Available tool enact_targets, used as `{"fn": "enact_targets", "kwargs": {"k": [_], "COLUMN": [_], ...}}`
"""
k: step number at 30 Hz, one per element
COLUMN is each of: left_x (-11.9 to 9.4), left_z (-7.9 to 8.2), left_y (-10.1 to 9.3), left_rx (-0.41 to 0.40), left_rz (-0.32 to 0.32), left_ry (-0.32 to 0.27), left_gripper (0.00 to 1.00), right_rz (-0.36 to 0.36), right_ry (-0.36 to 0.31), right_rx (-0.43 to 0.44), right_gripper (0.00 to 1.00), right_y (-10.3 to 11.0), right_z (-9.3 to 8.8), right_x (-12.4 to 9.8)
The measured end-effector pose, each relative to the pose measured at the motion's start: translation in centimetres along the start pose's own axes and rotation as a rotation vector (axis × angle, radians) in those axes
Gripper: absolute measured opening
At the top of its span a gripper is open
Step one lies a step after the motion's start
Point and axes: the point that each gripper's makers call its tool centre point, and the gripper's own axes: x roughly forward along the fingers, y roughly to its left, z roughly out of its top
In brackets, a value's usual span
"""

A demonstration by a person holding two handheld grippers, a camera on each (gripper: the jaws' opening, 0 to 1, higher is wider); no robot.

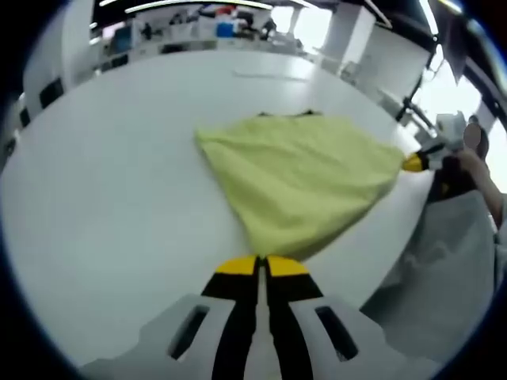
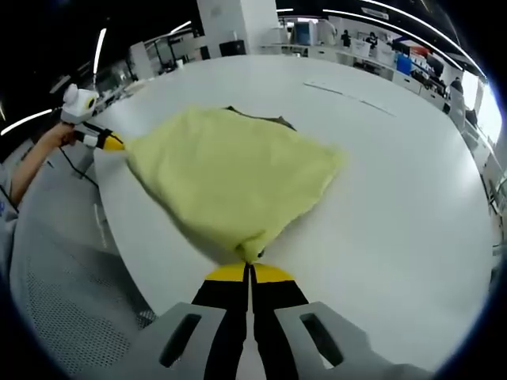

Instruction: Fold the garment on the visible template until the final outline fits inside the template.

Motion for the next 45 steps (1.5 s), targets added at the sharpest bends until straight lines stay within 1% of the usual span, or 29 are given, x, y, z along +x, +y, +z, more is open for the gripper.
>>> {"fn": "enact_targets", "kwargs": {"k": [4,7,9,13,15,19,23,24,28,31,32,33,34,36,39,41,43,45], "left_x": [-0.7,-1.2,-1.4,-1.7,-1.8,-1.5,-0.9,-0.8,-0.6,-0.2,-0.1,-0.1,0.0,0.1,0.2,0.3,0.3,0.3], "left_z": [1.4,2.3,2.7,3.1,2.8,1.0,-0.5,-0.7,-1.3,-1.6,-1.7,-1.8,-2.0,-2.1,-2.3,-2.5,-2.5,-2.6], "left_y": [0.2,0.4,0.5,0.6,0.6,0.8,0.7,0.7,0.7,0.9,1.0,1.0,0.9,0.8,0.7,0.7,0.8,0.7], "left_rx": [0.032,0.051,0.059,0.077,0.073,0.067,0.053,0.050,0.047,0.040,0.044,0.048,0.049,0.060,0.063,0.064,0.062,0.062], "left_rz": [0.011,0.018,0.023,0.028,0.027,0.037,0.035,0.034,0.033,0.032,0.037,0.039,0.040,0.038,0.037,0.035,0.035,0.034], "left_ry": [-0.025,-0.038,-0.046,-0.049,-0.042,0.001,0.027,0.030,0.054,0.064,0.071,0.078,0.087,0.096,0.107,0.114,0.116,0.116], "left_gripper": [0.00,0.00,0.00,0.00,0.00,0.00,0.00,0.00,0.00,0.00,0.00,0.00,0.00,0.00,0.00,0.00,0.00,0.00], "right_rz": [-0.019,-0.019,-0.021,-0.025,-0.014,0.030,0.055,0.056,0.070,0.066,0.050,0.026,0.013,0.026,0.018,0.026,0.037,0.050], "right_ry": [-0.025,-0.046,-0.064,-0.064,-0.048,-0.009,0.025,0.028,0.057,0.083,0.116,0.137,0.141,0.121,0.087,0.068,0.047,0.044], "right_rx": [-0.013,-0.028,-0.044,-0.085,-0.104,-0.113,-0.082,-0.079,-0.051,-0.044,-0.047,-0.076,-0.084,-0.044,-0.030,-0.011,-0.011,-0.006], "right_gripper": [0.01,0.01,0.01,0.01,0.01,0.01,0.01,0.01,0.01,0.01,0.01,0.01,0.01,0.01,0.01,0.01,0.01,0.01], "right_y": [-0.5,-0.5,-0.3,-0.2,0.2,1.4,2.1,2.0,2.0,2.0,1.8,1.3,1.0,1.2,1.2,1.6,1.9,2.2], "right_z": [0.9,1.9,2.6,3.4,3.2,1.5,-0.5,-0.7,-2.2,-3.3,-4.1,-4.6,-4.9,-4.8,-4.1,-3.6,-3.2,-2.9], "right_x": [-1.0,-1.8,-2.3,-3.0,-3.2,-2.7,-1.6,-1.5,-0.8,-0.4,-0.4,-0.5,-0.5,-0.8,-1.2,-1.2,-1.1,-0.8]}}
